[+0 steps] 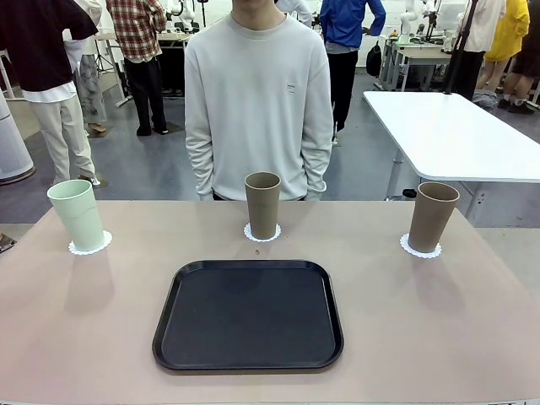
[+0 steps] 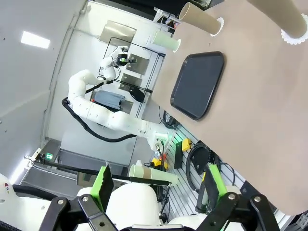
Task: Place coasters on the table and set cups on them.
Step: Take one Reusable plastic cup from the Flat Tray and place it on a coaster set by the human.
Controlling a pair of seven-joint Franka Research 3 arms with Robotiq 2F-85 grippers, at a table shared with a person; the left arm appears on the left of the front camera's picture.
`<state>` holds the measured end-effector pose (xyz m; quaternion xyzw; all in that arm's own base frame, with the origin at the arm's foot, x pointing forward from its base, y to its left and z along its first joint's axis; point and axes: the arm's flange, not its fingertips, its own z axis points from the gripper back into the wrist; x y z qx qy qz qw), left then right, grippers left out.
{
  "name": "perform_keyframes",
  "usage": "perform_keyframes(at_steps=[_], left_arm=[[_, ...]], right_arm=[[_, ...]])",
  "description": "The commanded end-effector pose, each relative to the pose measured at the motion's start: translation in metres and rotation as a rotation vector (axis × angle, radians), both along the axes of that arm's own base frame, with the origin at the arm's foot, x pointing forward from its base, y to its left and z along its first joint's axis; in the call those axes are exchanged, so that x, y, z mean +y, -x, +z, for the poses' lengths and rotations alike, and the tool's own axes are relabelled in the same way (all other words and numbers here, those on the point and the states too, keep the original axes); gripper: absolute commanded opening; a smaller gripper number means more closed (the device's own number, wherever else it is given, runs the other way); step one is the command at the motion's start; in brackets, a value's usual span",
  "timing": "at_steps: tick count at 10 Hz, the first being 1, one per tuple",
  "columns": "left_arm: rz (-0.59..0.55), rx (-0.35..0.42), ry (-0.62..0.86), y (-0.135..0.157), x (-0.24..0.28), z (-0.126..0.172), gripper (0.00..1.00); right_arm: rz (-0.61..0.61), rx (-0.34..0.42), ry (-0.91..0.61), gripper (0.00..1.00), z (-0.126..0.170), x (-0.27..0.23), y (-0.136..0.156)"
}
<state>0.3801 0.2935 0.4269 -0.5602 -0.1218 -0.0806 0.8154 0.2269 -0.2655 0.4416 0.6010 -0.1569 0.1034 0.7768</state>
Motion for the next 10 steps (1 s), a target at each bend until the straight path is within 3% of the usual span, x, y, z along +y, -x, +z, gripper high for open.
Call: perform_keyframes(at_steps=[1,10], left_arm=[[-0.005,0.001,0.008,0.0017,0.0003,0.0025,1.00],[-0.005,0.001,0.008,0.0017,0.0003,0.0025,1.00]], right_arm=[[-0.005,-0.010,0.006,1.00,-0.0007,-0.0010,0.0001],[-0.005,-0.010,0.006,1.00,-0.0007,-0.0010,0.0001]])
